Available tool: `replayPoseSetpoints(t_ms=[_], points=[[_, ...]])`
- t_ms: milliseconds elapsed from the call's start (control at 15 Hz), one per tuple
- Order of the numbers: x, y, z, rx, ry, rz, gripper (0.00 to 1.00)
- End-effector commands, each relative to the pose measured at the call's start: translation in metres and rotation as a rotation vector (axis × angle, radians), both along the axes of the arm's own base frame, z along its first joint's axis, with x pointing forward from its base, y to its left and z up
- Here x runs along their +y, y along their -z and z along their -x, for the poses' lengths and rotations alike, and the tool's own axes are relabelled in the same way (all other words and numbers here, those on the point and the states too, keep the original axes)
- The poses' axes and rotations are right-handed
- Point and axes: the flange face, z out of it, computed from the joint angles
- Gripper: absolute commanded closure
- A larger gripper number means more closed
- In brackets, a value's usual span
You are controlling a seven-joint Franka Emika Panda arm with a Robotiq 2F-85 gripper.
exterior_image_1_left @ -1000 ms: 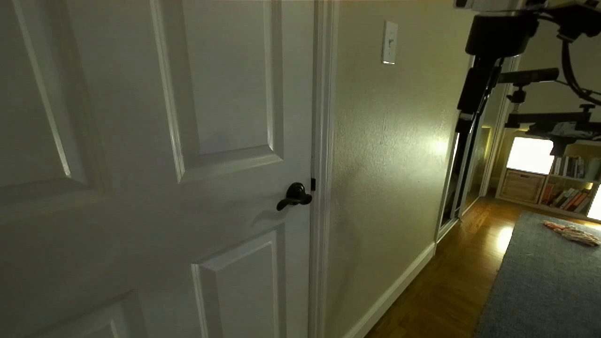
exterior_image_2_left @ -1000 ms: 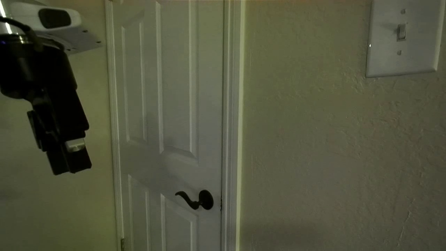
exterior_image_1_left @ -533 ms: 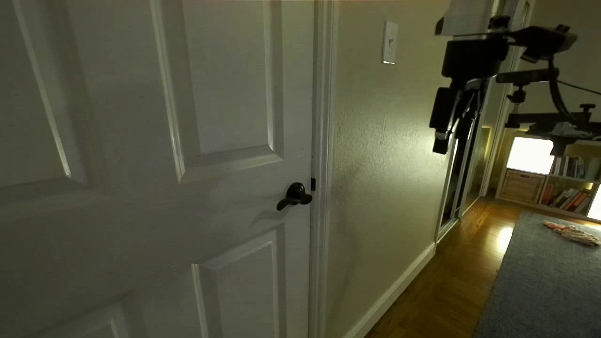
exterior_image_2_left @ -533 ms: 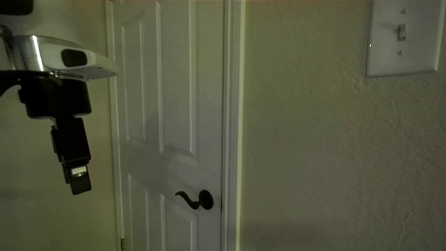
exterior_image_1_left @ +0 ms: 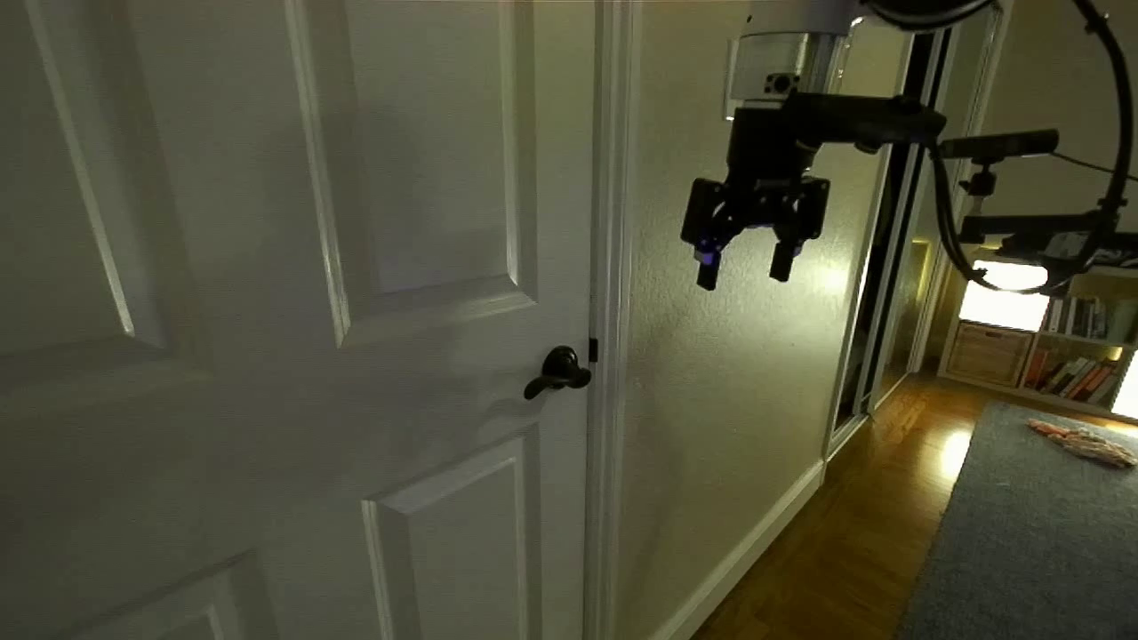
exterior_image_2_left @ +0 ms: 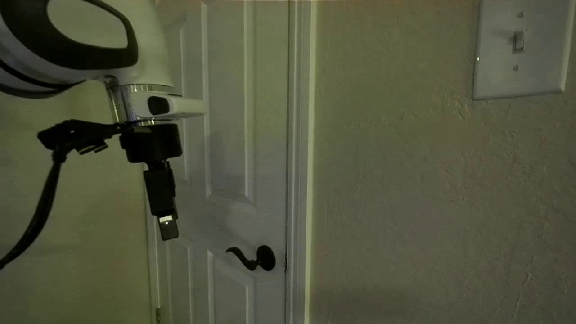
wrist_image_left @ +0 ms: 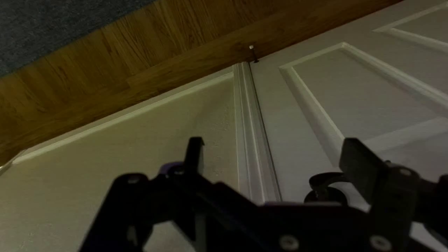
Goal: Open the door
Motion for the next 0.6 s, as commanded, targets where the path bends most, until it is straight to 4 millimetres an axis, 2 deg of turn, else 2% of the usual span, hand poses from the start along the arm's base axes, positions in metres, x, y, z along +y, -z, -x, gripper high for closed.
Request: replayPoseSetpoints(t_ms=[0, 400, 533], points=[[0.001, 0.0, -0.006, -0.003, 0.009, -0.004, 0.0], [0.002, 0.0, -0.011, -0.006, 0.019, -0.007, 0.0], [0.011, 0.019, -0.015, 0.007, 0.022, -0.044, 0.0]])
